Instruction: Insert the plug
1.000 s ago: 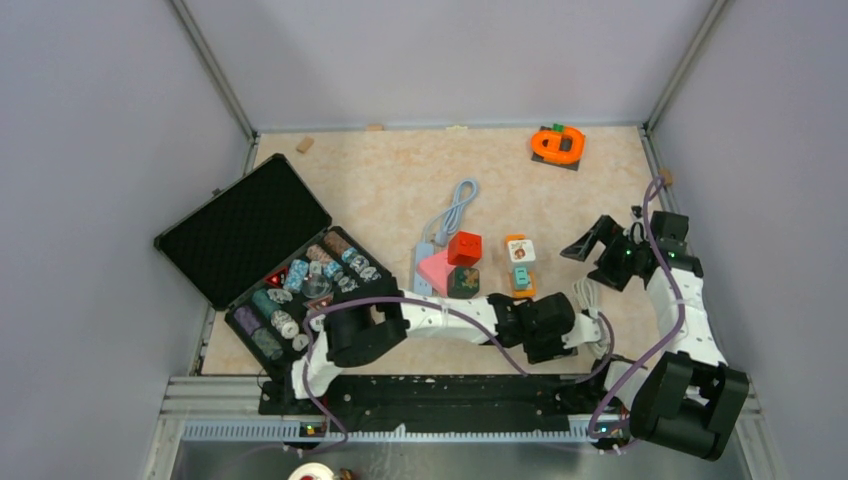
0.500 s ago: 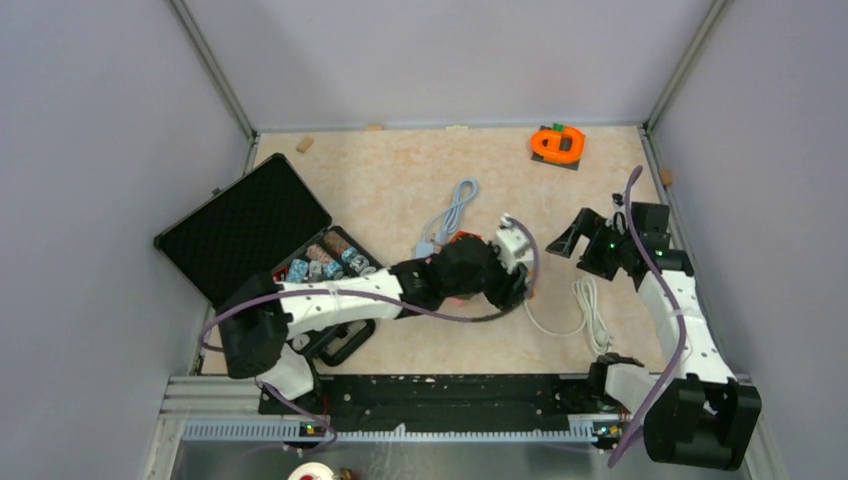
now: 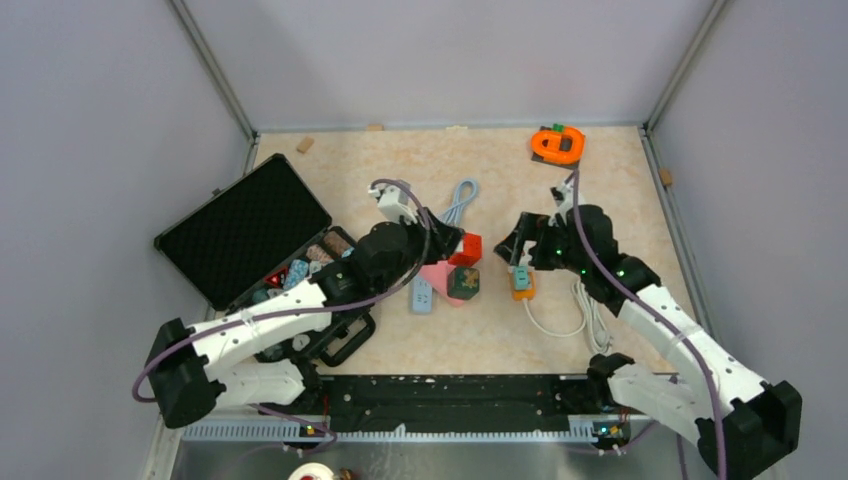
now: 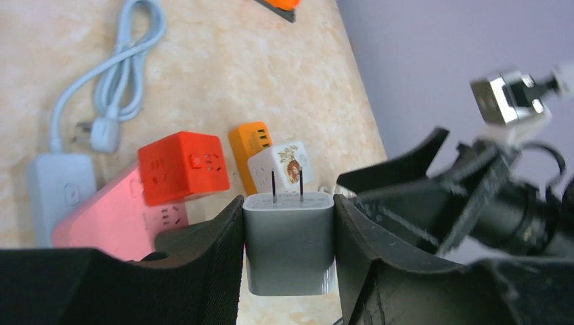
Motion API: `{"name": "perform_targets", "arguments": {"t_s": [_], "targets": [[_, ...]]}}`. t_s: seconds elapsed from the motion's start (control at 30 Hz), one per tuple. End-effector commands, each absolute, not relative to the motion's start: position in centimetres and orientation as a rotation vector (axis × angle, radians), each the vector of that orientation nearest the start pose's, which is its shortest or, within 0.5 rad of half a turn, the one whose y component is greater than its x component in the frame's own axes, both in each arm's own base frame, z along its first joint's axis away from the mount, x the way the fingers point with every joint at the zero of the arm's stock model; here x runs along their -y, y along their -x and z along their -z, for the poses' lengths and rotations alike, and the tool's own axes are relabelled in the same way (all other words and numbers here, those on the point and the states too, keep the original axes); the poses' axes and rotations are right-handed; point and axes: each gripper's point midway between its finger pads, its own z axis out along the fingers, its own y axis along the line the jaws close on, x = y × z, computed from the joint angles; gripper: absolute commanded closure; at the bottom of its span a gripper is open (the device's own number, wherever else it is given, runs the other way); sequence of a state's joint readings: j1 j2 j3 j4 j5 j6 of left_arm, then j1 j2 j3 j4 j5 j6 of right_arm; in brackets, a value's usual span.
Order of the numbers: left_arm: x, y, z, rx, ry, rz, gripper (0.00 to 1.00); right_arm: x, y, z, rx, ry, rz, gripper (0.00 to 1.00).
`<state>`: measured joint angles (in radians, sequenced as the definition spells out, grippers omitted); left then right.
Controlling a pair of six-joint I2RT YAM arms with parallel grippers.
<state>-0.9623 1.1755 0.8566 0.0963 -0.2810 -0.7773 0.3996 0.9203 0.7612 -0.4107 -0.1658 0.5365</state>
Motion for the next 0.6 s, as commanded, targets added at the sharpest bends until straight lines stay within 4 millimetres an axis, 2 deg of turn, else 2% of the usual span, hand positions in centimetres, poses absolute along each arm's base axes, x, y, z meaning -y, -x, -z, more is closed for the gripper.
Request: {"name": "perform_targets", "arguments": {"t_s": [0.0, 0.07, 0.23, 0.4, 0.57], "targets": [[28.5, -26.5, -25.4, -1.933, 0.418, 0.966, 0.96, -20.4, -26.7, -22.1, -2.024, -0.005, -0.759, 0.07], [27.9, -26.6, -25.8, -1.949, 0.495, 0.999, 1.00, -22.6, -26.6, -23.3, -1.962, 0.032, -0.800, 0.07], [26.1, -26.8, -26.4, -1.936, 0.768, 1.078, 1.00, -26.9, -25.3, -25.9, -1.823, 0.109, -0.851, 0.07], [24.0, -27.0, -26.2, -1.880, 1.012, 1.118, 1.00, -29.3, -24.1, -27.3, -1.717, 0.131, -0.912, 0.08], [23.1, -27.0, -26.6, -1.753, 1.170, 1.282, 1.00, -31.4, -23.6, -28.6, -1.644, 0.164, -0.971, 0.08]]}}
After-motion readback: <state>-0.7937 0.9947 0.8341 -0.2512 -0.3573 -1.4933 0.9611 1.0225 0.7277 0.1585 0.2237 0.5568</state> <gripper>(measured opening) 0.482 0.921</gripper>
